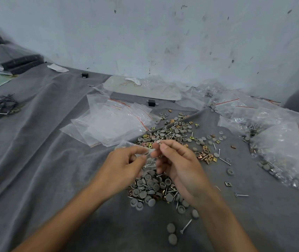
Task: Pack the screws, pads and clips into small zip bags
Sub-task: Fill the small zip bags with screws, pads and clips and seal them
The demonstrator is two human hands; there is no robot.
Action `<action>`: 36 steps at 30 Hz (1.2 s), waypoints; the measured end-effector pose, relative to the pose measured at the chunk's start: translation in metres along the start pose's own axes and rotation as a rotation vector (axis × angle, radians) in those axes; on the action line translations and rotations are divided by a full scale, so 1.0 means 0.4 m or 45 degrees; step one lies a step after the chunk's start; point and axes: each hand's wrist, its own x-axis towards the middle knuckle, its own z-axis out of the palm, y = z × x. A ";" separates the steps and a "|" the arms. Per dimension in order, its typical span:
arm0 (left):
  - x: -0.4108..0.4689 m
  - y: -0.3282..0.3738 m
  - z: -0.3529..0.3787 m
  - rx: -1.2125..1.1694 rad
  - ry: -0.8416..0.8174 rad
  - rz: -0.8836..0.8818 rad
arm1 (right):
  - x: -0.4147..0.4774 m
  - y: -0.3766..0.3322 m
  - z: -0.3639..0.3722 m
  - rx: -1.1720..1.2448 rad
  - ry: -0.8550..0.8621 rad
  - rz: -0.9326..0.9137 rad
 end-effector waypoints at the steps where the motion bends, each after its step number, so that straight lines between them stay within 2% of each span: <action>1: 0.000 0.001 0.001 -0.014 -0.002 -0.005 | 0.002 0.006 0.002 -0.016 0.010 0.018; 6: 0.000 0.000 0.003 -0.051 0.009 -0.034 | 0.006 0.008 0.001 -0.050 0.025 0.079; 9: 0.002 -0.006 0.004 -0.118 0.017 -0.084 | 0.003 -0.003 -0.005 -0.207 0.099 -0.008; 13: 0.004 -0.004 0.005 -0.219 0.026 -0.133 | 0.001 -0.021 -0.024 -0.676 0.250 -0.314; 16: 0.003 0.004 0.007 -0.232 0.030 -0.139 | -0.002 -0.023 -0.034 -1.134 0.268 -0.487; 22: 0.000 0.015 0.007 -0.289 0.035 -0.144 | -0.007 -0.006 -0.034 -1.723 0.111 -0.533; 24: -0.001 0.014 0.006 -0.294 0.025 -0.142 | -0.006 0.004 -0.028 -1.755 0.067 -0.514; 26: 0.002 0.010 0.006 -0.286 0.023 -0.141 | -0.002 0.005 -0.022 -1.604 0.082 -0.509; 29: 0.004 0.001 0.001 -0.305 0.044 -0.149 | 0.009 -0.030 -0.049 -1.203 0.252 -0.509; 31: 0.008 -0.003 -0.004 -0.342 0.074 -0.163 | 0.013 -0.058 -0.097 -1.059 0.411 -0.508; 33: 0.015 -0.005 -0.009 -0.372 0.111 -0.186 | 0.016 -0.069 -0.154 -1.093 0.492 -0.439; 36: 0.021 -0.001 -0.013 -0.406 0.152 -0.210 | 0.022 -0.052 -0.210 -1.264 0.487 -0.217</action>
